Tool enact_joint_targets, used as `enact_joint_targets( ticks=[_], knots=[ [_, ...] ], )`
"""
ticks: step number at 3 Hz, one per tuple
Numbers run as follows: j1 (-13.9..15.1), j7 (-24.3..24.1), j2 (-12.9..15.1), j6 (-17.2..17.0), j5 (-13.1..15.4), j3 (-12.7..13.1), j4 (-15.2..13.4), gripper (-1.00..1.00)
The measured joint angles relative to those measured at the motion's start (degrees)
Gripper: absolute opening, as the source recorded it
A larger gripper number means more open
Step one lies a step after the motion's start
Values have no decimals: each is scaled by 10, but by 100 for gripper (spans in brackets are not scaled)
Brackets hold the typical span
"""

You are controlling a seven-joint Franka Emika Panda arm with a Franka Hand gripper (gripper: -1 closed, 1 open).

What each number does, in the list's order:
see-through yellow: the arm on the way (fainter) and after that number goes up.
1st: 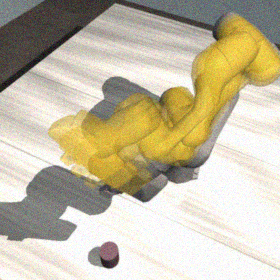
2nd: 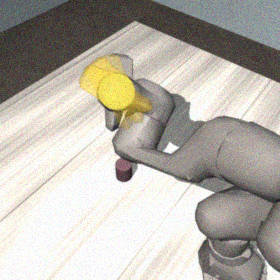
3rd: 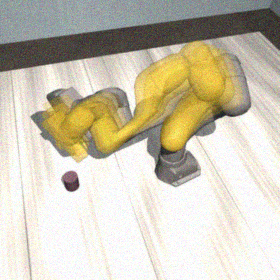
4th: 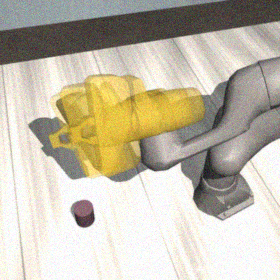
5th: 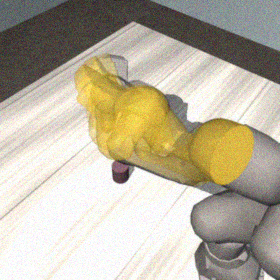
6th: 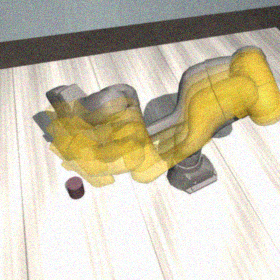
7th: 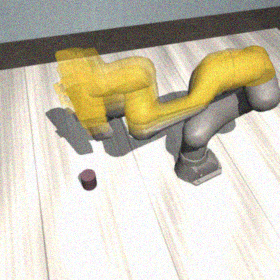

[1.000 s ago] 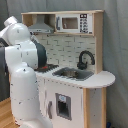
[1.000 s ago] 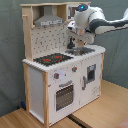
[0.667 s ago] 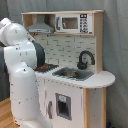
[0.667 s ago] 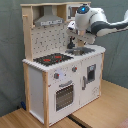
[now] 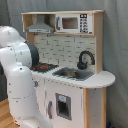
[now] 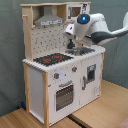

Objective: Play with the kitchen

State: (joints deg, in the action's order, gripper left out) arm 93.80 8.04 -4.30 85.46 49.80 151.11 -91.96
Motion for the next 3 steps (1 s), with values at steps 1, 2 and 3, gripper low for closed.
enact_joint_targets(
  ticks=[1,2,3],
  knots=[
    [-16,5,-34,2,45,0,11,100],
    [-31,15,-71,8,88,-6,26,100],
    [-38,30,-104,17,130,-7,42,100]
  ],
)
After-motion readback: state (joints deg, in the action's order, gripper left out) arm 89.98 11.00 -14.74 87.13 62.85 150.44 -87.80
